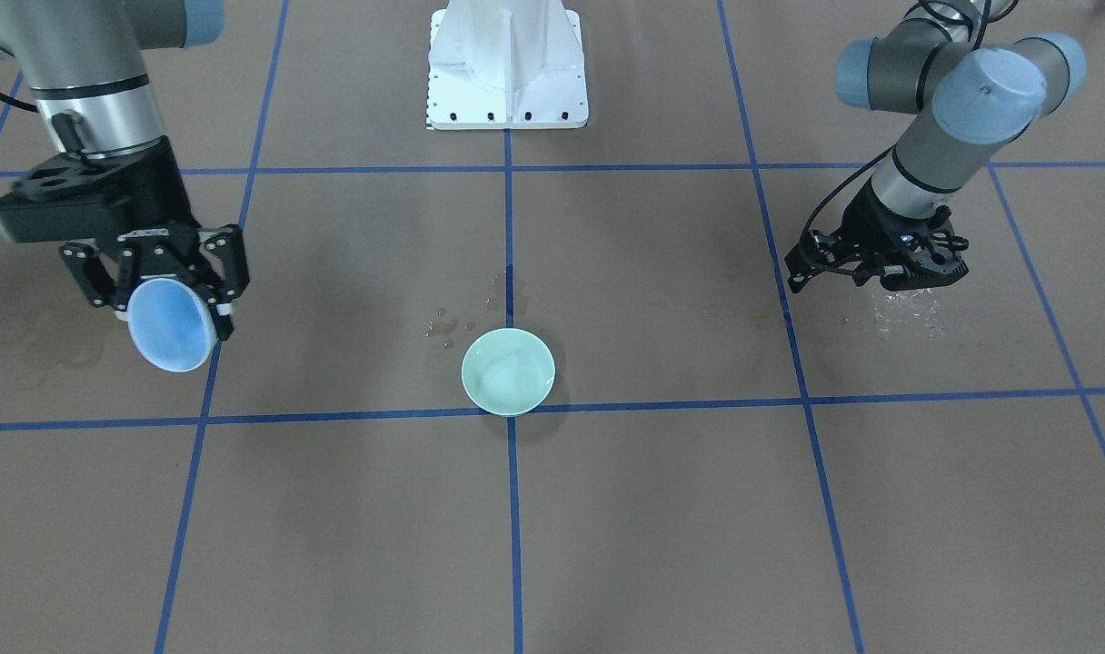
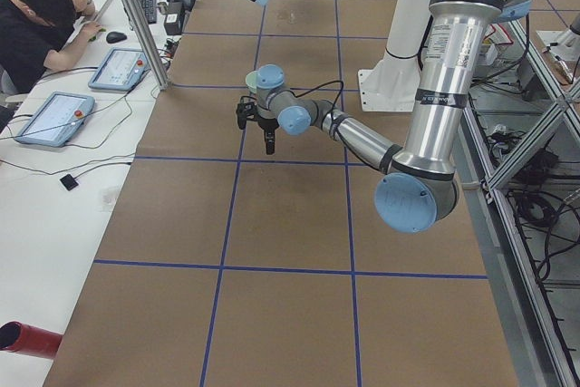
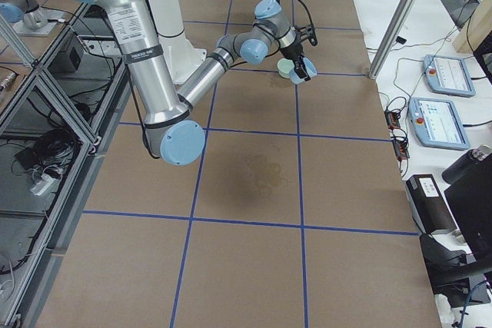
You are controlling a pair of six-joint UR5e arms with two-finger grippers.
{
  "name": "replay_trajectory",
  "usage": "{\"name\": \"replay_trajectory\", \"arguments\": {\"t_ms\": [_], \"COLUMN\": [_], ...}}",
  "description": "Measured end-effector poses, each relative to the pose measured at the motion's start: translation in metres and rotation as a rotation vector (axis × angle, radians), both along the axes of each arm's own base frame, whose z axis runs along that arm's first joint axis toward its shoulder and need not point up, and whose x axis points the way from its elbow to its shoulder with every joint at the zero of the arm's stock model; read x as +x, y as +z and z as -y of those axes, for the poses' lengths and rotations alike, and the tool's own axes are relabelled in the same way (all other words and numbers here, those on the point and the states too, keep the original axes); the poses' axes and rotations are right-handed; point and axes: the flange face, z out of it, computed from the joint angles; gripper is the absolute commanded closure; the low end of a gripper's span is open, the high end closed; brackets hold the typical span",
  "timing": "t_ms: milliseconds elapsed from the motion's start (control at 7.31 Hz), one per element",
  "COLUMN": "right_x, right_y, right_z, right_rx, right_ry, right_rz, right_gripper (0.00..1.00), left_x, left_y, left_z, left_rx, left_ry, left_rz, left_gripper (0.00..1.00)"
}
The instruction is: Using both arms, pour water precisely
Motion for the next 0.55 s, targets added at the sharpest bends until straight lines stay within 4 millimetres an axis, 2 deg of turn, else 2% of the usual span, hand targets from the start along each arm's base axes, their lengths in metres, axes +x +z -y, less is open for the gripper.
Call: {"name": "replay_trajectory", "arguments": {"t_ms": [137, 273, 547], "right_x": [0.019, 0.033, 0.051], "right_y": [0.037, 0.082, 0.168], "right_z": [-0.003, -0.014, -0.052], "right_rx": [-0.043, -0.050, -0.001], "right_ry": [0.154, 0.260, 0.390], "right_rz": [-0.037, -0.114, -0.246], "right_gripper": [1.00, 1.00, 1.00], "left_x": [0.000, 0.000, 0.001], "left_y": [-0.001, -0.003, -0.004], "left_z": [0.000, -0.001, -0.001], "left_rx": [-0.008, -0.013, -0.022], "left_ry": [-0.008, -0.015, -0.023], "left_rz": [-0.003, -0.006, -0.009], "left_gripper": [0.00, 0.00, 0.00]}}
